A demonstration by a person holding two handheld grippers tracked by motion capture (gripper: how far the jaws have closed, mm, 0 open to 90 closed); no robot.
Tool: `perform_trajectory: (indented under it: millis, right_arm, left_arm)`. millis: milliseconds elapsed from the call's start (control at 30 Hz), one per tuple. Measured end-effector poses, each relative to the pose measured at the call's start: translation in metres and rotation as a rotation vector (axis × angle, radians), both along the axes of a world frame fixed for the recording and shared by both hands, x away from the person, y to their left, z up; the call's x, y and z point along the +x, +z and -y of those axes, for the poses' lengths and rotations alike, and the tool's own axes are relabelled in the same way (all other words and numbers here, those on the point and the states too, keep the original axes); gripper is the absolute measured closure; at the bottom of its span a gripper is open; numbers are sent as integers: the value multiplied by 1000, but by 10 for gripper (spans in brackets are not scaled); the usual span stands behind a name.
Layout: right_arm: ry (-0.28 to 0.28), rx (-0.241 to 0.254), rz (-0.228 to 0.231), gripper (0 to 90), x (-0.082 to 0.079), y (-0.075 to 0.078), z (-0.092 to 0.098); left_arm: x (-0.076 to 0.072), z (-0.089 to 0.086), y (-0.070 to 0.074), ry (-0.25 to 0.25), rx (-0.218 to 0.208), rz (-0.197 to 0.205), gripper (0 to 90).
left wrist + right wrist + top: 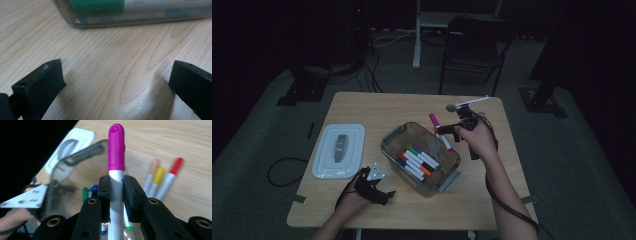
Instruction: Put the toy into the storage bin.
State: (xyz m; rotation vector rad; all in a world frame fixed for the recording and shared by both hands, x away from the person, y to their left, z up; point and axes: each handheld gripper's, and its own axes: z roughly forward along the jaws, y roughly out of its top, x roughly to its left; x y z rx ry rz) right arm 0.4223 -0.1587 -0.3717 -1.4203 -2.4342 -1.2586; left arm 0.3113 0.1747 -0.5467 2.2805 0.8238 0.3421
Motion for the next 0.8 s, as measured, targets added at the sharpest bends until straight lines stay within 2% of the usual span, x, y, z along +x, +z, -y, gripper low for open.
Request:
perform_trajectory:
  millis: [33,100,167,200,267,300,333,367,433,567,667,800]
  right_arm:
    - [45,-7,12,767,-4,5,-12]
    - [59,-8,14,767,-6,6,-17]
    - [123,-17,18,766,-10,8,-36]
    - [123,-17,18,766,-10,8,-36]
    - [160,-16,10,767,-12,6,-49]
    - [197,-36,-4,767,-13,1,-63]
    - [197,-36,-4,767,-13,1,-63]
    - [227,-58,-17,767,-14,-6,-75]
    - [244,-63,-32,767,-13,-11,-81]
    - [271,-113,-71,767,-9,-33,-106]
    - [282,-133,-85,767,-7,-41,-113]
    - [310,-159,-131,767,-7,-54,-124]
  left_arm:
    - [0,0,0,-1,1,0,4]
    - [0,0,0,0,-1,-1,4]
    - [0,0,0,0,-1,-1,4]
    - [0,0,0,0,-1,-1,4]
    - [0,0,0,0,0,-2,4]
    - [0,0,0,-2,1,-2,4]
    - [0,0,0,-2,1,-2,4]
    - [0,0,0,-1,1,-1,4]
    - [0,0,0,0,0,-1,4]
    - [0,0,0,-1,1,-2,4]
    - [0,0,0,-1,0,-2,4]
    - [0,0,0,-1,1,-1,4]
